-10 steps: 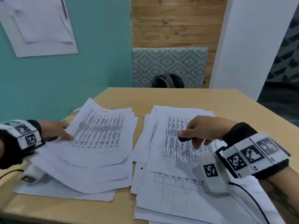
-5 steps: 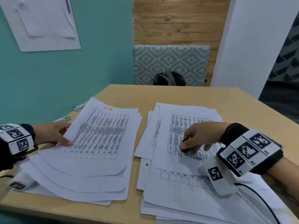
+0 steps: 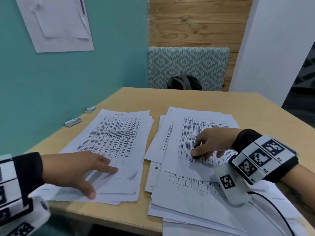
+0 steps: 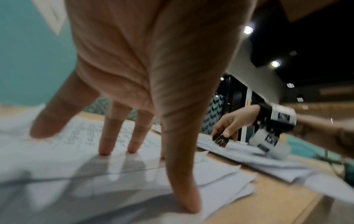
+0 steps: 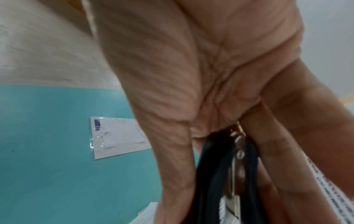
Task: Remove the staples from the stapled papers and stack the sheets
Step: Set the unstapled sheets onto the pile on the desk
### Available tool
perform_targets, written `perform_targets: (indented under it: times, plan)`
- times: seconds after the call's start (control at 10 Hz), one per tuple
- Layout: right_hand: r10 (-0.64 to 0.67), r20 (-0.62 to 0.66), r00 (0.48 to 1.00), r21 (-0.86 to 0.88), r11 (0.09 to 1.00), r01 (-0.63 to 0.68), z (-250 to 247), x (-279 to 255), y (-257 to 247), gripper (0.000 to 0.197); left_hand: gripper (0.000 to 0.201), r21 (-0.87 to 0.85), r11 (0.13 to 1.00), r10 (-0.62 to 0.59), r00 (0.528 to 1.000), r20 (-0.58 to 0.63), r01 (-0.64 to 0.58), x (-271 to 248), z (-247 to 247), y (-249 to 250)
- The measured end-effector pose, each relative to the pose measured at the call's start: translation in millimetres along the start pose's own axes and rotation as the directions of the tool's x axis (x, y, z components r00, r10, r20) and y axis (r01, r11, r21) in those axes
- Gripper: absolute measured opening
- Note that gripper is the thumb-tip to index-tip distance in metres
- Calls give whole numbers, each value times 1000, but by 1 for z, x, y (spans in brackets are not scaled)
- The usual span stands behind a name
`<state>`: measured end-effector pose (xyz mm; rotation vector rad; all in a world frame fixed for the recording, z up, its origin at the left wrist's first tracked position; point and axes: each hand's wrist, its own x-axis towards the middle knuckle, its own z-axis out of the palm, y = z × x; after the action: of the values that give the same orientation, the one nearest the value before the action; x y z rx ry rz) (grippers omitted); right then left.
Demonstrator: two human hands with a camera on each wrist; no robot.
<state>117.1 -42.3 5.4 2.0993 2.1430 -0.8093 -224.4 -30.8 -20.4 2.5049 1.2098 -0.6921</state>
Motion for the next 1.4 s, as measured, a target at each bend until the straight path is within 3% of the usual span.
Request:
perform_targets:
  times: [0.2, 0.3, 0.4, 0.5, 0.7, 0.8, 0.9, 1.0, 1.1, 1.2, 1.3, 1.4]
  plan:
    - [1, -5, 1000, -18, 1000, -1, 0, 1, 1, 45, 72, -19, 997, -73, 997, -10, 73, -8, -4, -25]
    - [3, -8, 1000, -11, 1000, -3, 0, 1, 1, 46, 83, -30, 999, -22, 999, -48, 21, 4, -38, 17]
    - [5, -6, 1000, 4, 1000, -5, 1, 1, 1, 46, 34, -134, 990, 0, 963, -271, -38, 42, -78, 58]
    - [7, -2, 1000, 18, 1000, -7, 0, 0, 0, 46, 9, -384, 922, -60, 969, -240, -38, 87, -98, 93]
    - [10, -19, 1000, -44, 999, -11, 1, 0, -1, 48, 35, -307, 933, -255, 948, -188, 190, 144, -99, 121]
    - [11, -36, 999, -60, 998, -14, 2, 2, -1, 48, 39, -412, 883, -315, 935, -163, 225, 150, -98, 121]
    - [13, -35, 999, -61, 998, -15, 2, 2, -2, 47, 38, -542, 813, -325, 938, -120, 213, 154, -94, 116]
    - [10, -34, 999, -66, 998, -12, 3, 4, -1, 48, 40, -617, 767, -332, 932, -145, 178, 154, -92, 117]
    - [6, -25, 1000, -49, 999, -7, 3, 4, 1, 48, 40, -617, 772, -372, 896, -242, 153, 152, -92, 117]
    - [6, 6, 1000, 46, 999, -6, 0, 4, 6, 46, 30, -678, 728, -343, 911, -231, 102, 150, -97, 116]
    - [9, -41, 999, 193, 981, -1, -12, 2, 8, 43, 33, -720, 694, -304, 917, -258, 28, 144, -109, 117]
    - [18, -284, 959, 398, 912, 101, -33, 1, 4, 41, 26, -753, 658, -278, 918, -283, -33, 138, -122, 118]
